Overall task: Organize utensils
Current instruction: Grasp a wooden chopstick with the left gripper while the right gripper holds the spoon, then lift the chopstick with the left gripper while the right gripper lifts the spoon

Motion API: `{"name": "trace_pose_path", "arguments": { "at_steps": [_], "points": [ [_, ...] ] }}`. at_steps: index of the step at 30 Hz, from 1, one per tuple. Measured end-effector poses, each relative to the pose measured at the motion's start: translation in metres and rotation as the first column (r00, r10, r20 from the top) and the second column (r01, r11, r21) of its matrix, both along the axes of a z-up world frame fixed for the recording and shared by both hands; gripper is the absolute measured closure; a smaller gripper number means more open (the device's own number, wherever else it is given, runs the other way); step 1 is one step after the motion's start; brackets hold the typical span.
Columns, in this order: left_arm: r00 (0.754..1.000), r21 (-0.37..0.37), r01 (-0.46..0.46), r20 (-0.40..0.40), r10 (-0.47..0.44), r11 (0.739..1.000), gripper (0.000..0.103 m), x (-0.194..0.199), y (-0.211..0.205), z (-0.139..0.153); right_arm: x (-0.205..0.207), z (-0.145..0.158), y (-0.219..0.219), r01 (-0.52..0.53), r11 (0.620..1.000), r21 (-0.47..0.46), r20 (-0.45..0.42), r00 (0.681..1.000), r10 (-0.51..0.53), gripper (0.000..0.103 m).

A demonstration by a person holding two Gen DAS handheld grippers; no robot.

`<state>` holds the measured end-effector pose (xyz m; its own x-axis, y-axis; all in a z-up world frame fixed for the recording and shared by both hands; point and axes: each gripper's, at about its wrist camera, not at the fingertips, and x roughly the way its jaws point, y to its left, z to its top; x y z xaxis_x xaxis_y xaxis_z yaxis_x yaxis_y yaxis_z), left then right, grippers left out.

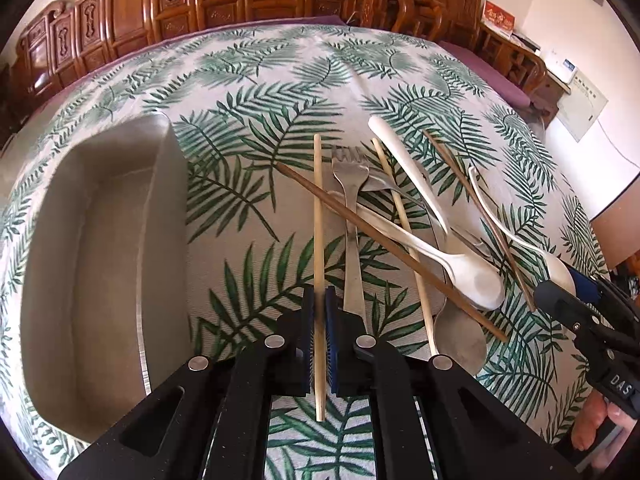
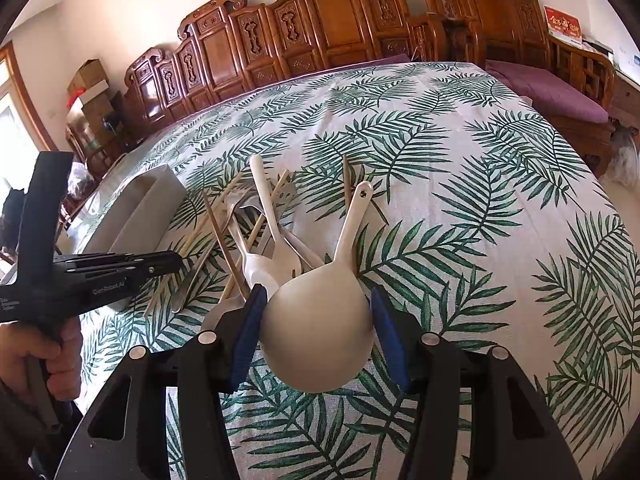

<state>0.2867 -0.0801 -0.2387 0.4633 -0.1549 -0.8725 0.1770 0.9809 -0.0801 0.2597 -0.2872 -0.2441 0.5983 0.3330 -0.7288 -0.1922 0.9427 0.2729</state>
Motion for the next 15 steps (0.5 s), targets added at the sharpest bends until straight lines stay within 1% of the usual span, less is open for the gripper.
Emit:
{"name": "trace_pose_path", "arguments": {
  "at_steps": [8, 12, 15],
  "points": [
    [0.996, 0.007, -0.016, 0.091, 0.015, 1.0, 0.099, -0.008, 0.015, 0.035, -0.007, 0.017, 0.007, -0.026, 0.998, 0.054, 0.051, 0.998, 0.023, 0.047],
    [0.992, -0.001, -0.032, 0.126, 0.032, 0.999, 0.099, -0.007, 0.029, 0.052, -0.01, 0.024, 0.009, -0.028, 0.996, 0.081, 0.068, 0.997, 0.022, 0.047],
    [0.989, -0.009, -0.038, 0.143, 0.039, 0.999, 0.099, -0.008, 0.038, 0.061, -0.012, 0.028, 0.008, -0.018, 0.996, 0.084, 0.086, 0.996, 0.011, 0.047]
  ]
}}
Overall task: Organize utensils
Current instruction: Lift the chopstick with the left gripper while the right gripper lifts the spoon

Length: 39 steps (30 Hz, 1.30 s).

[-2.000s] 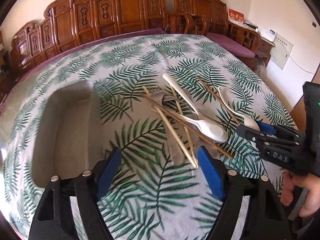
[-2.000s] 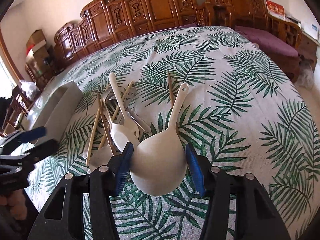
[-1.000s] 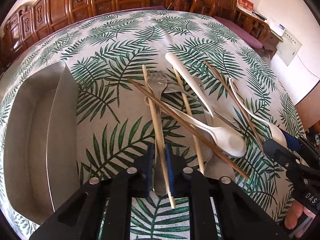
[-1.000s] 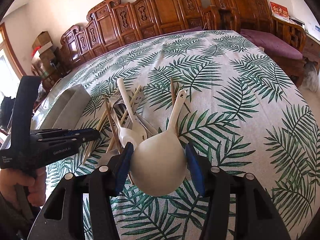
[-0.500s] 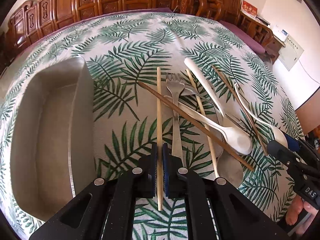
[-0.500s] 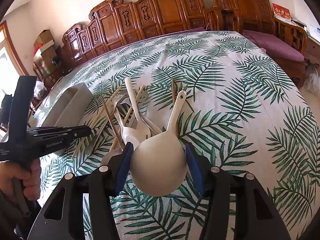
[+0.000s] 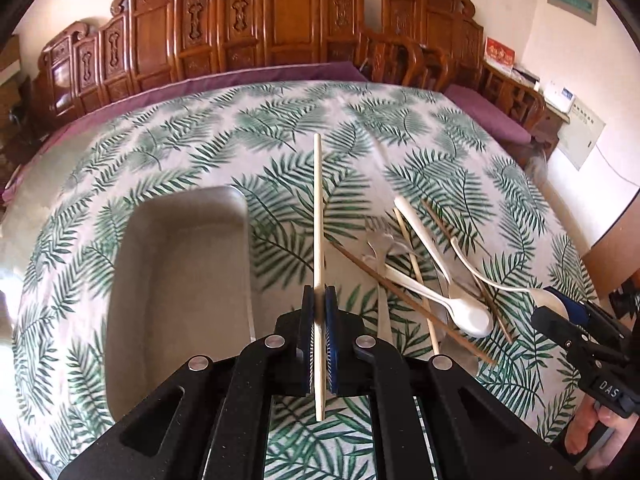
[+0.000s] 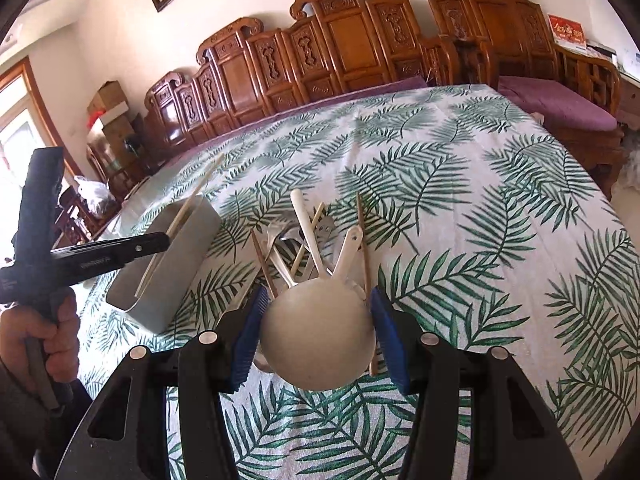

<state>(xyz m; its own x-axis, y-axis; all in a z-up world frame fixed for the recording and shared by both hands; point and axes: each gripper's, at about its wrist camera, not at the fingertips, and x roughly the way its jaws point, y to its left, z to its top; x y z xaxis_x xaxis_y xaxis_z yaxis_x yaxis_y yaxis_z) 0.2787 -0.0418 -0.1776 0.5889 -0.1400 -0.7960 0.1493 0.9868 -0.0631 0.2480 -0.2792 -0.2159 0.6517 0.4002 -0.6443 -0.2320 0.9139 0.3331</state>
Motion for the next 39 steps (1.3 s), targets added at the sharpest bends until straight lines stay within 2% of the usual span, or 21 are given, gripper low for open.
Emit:
{"name": "trace_pose_path", "arguments": {
  "at_steps": [5, 7, 9, 12, 13, 15, 20, 25, 31, 35, 39],
  "points": [
    [1.0, -0.012, -0.002, 0.014, 0.002, 1.0, 0.099, -0.004, 0.011, 0.008, 0.0, 0.003, -0.002, 0.006, 1.0, 0.002, 0.009, 1.0, -0.006, 0.048],
    [1.0, -0.016, 0.001, 0.014, -0.001, 1.0, 0.099, -0.007, 0.014, 0.009, 0.001, 0.001, -0.001, 0.022, 0.999, -0.039, -0.002, 1.0, -0.022, 0.048],
    [1.0, -0.022, 0.008, 0.017, -0.008, 1.0, 0.099, -0.012, 0.016, 0.011, 0.004, -0.008, -0.005, 0.047, 0.996, -0.075, -0.042, 0.998, -0.05, 0.048],
    [0.999, -0.032, 0.021, 0.025, -0.02, 0.999, 0.099, -0.019, 0.017, 0.013, 0.011, -0.028, -0.012, 0.072, 0.99, -0.122, -0.118, 0.989, -0.086, 0.056],
    [0.999, -0.035, 0.024, 0.027, -0.023, 0.999, 0.099, -0.021, 0.017, 0.014, 0.012, -0.035, -0.015, 0.076, 0.99, -0.12, -0.139, 0.986, -0.093, 0.052],
    [0.999, -0.048, 0.036, 0.034, -0.034, 0.998, 0.099, -0.026, 0.016, 0.017, 0.012, -0.041, -0.02, 0.09, 0.989, -0.117, -0.157, 0.982, -0.108, 0.05],
    [0.997, -0.067, 0.065, 0.055, -0.061, 0.996, 0.099, -0.037, 0.014, 0.021, 0.013, -0.042, -0.024, 0.122, 0.975, -0.184, -0.152, 0.977, -0.151, 0.05],
    [0.994, -0.077, 0.084, 0.069, -0.079, 0.993, 0.099, -0.043, 0.014, 0.024, 0.012, -0.035, -0.038, 0.16, 0.976, -0.144, -0.146, 0.972, -0.181, 0.056],
    [0.994, -0.123, 0.09, 0.077, -0.081, 0.988, 0.099, -0.046, 0.02, 0.021, 0.014, -0.034, -0.05, 0.161, 0.984, -0.071, -0.181, 0.969, -0.171, 0.057],
    [0.993, -0.13, 0.096, 0.077, -0.087, 0.987, 0.099, -0.048, 0.019, 0.019, 0.013, -0.032, -0.063, 0.197, 0.978, -0.062, -0.196, 0.959, -0.205, 0.058],
    [0.992, -0.144, 0.106, 0.081, -0.095, 0.984, 0.099, -0.051, 0.021, 0.019, 0.011, -0.033, -0.083, 0.246, 0.969, -0.004, -0.213, 0.947, -0.241, 0.059]
  ]
}}
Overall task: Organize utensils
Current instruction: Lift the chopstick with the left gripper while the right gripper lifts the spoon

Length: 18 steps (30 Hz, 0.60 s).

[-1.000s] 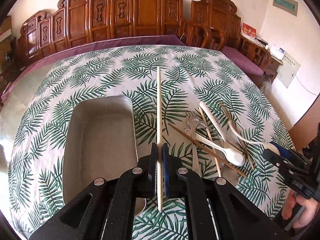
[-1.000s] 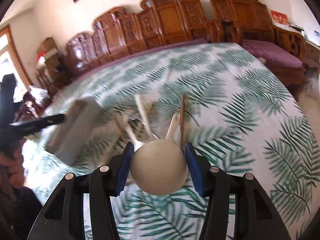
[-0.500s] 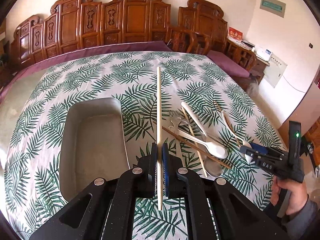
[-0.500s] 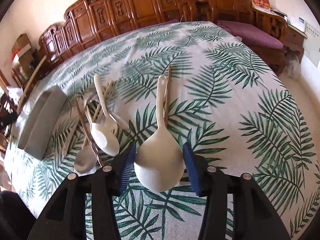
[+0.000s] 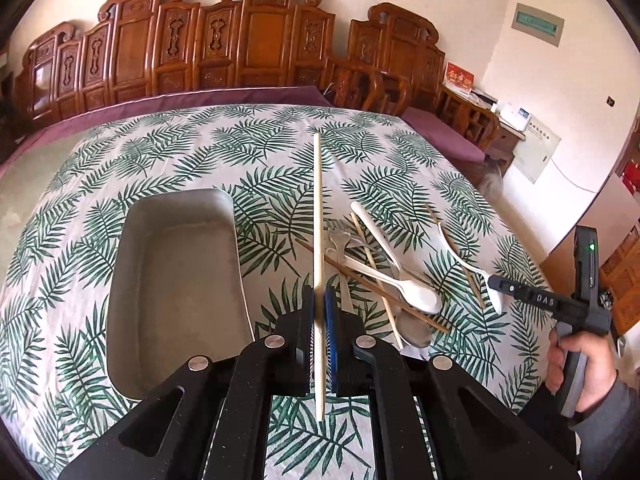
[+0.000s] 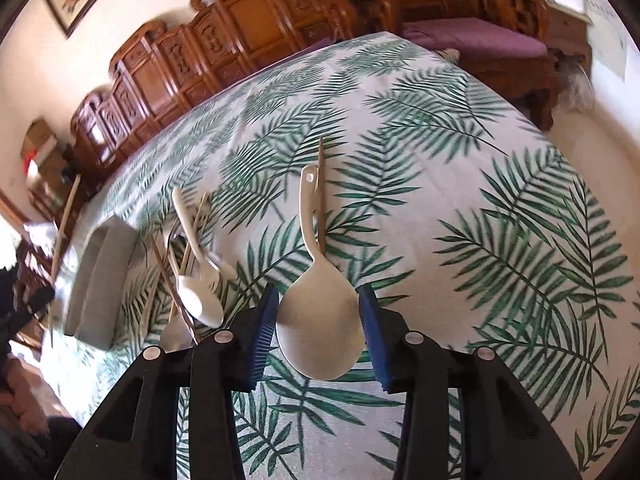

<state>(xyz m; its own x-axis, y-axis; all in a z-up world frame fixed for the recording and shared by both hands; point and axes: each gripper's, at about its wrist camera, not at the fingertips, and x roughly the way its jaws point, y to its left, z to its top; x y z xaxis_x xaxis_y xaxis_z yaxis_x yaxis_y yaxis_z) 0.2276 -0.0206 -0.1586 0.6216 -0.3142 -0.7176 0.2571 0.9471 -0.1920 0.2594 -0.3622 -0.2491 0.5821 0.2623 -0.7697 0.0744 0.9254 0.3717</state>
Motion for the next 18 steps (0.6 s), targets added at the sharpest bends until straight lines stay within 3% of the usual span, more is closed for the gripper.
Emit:
{"name": "trace_pose_path", "arguments": {
  "at_steps": [2, 7, 11, 14, 18],
  "points": [
    [1.0, -0.009, 0.001, 0.0, -0.001, 1.0, 0.099, -0.001, 0.002, 0.001, -0.001, -0.001, -0.009, 0.011, 0.999, 0.036, -0.003, 1.0, -0.011, 0.059],
    [1.0, -0.015, 0.005, 0.0, -0.005, 1.0, 0.099, -0.001, 0.002, 0.001, -0.001, 0.005, -0.009, 0.006, 1.0, 0.022, 0.005, 1.0, -0.006, 0.065],
    [1.0, -0.012, 0.008, -0.002, -0.008, 1.0, 0.099, -0.002, 0.002, -0.001, 0.001, 0.014, -0.004, -0.009, 0.999, -0.042, 0.006, 1.0, 0.009, 0.074],
    [1.0, -0.012, 0.008, -0.003, -0.008, 1.0, 0.099, -0.003, 0.002, 0.0, 0.005, 0.018, 0.002, -0.009, 0.983, -0.183, -0.014, 1.0, 0.007, 0.081],
    [1.0, -0.014, 0.005, -0.001, -0.005, 1.0, 0.099, -0.003, 0.002, 0.0, 0.01, 0.01, -0.003, -0.021, 0.972, -0.235, -0.053, 0.999, 0.008, 0.088]
  ]
}}
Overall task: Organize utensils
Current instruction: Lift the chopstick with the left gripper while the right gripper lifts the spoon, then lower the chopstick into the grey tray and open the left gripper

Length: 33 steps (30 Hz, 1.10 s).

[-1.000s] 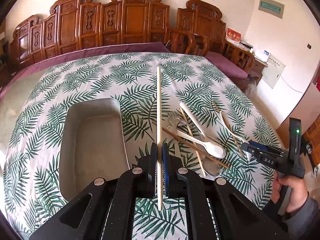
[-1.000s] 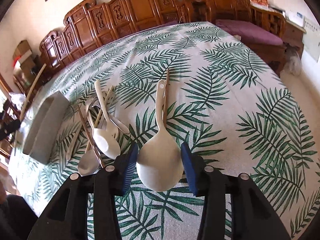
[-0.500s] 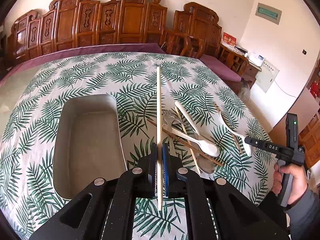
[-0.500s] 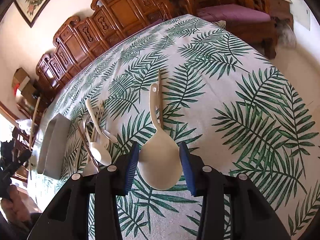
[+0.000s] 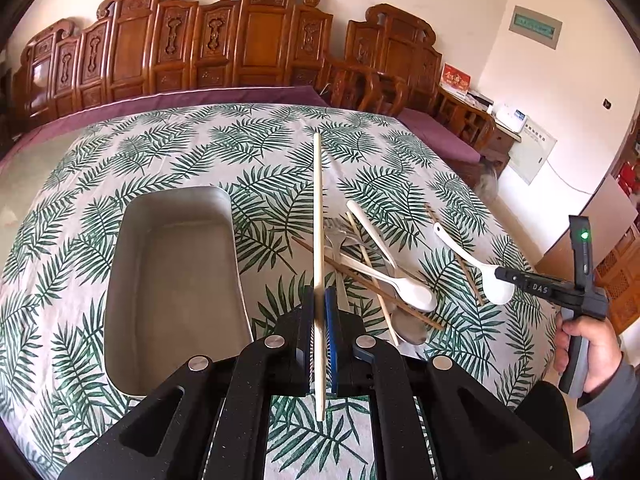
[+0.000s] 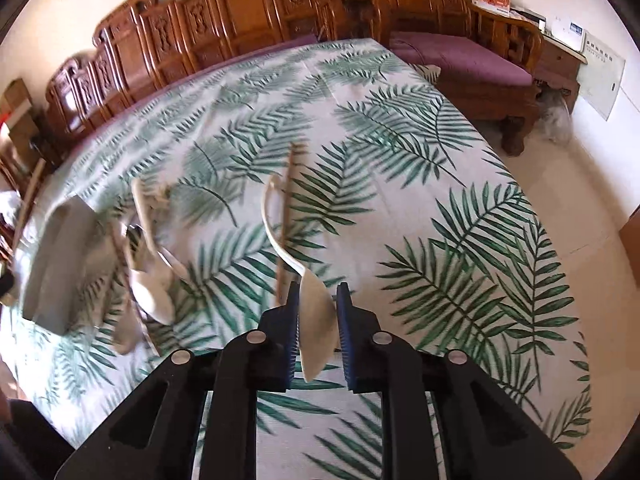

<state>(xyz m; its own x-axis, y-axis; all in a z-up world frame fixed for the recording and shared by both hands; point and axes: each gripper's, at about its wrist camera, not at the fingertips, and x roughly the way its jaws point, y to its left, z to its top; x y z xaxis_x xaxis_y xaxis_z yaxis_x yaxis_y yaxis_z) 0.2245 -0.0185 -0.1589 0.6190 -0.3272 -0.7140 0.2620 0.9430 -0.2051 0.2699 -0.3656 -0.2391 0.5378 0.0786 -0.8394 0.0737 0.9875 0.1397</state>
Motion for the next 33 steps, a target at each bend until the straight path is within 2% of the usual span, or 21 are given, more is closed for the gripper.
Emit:
{"name": "trace_pose_path", "arguments": {
  "at_steps": [1, 6, 12, 19, 33],
  "points": [
    [1.0, -0.002, -0.002, 0.0, 0.002, 1.0, 0.099, 0.0, 0.001, 0.0, 0.0, -0.003, -0.001, -0.005, 1.0, -0.004, -0.009, 1.0, 0.005, 0.095],
    [1.0, -0.004, -0.009, 0.002, 0.009, 1.0, 0.099, 0.001, 0.005, 0.002, -0.002, -0.001, 0.005, -0.027, 0.999, -0.033, -0.004, 1.0, 0.027, 0.097],
    [0.999, 0.008, -0.037, -0.005, 0.037, 0.999, 0.099, 0.005, 0.025, 0.005, -0.008, 0.032, 0.03, -0.074, 0.996, -0.047, 0.069, 0.995, 0.077, 0.097],
    [0.995, 0.027, -0.078, -0.053, 0.079, 0.997, 0.099, 0.012, 0.052, -0.004, -0.008, 0.066, 0.078, -0.166, 0.985, -0.051, 0.14, 0.975, 0.171, 0.097],
    [0.977, 0.098, -0.137, -0.151, 0.151, 0.986, 0.098, 0.031, 0.079, -0.037, 0.002, 0.072, 0.169, -0.309, 0.951, 0.013, 0.157, 0.94, 0.304, 0.097]
  ]
}}
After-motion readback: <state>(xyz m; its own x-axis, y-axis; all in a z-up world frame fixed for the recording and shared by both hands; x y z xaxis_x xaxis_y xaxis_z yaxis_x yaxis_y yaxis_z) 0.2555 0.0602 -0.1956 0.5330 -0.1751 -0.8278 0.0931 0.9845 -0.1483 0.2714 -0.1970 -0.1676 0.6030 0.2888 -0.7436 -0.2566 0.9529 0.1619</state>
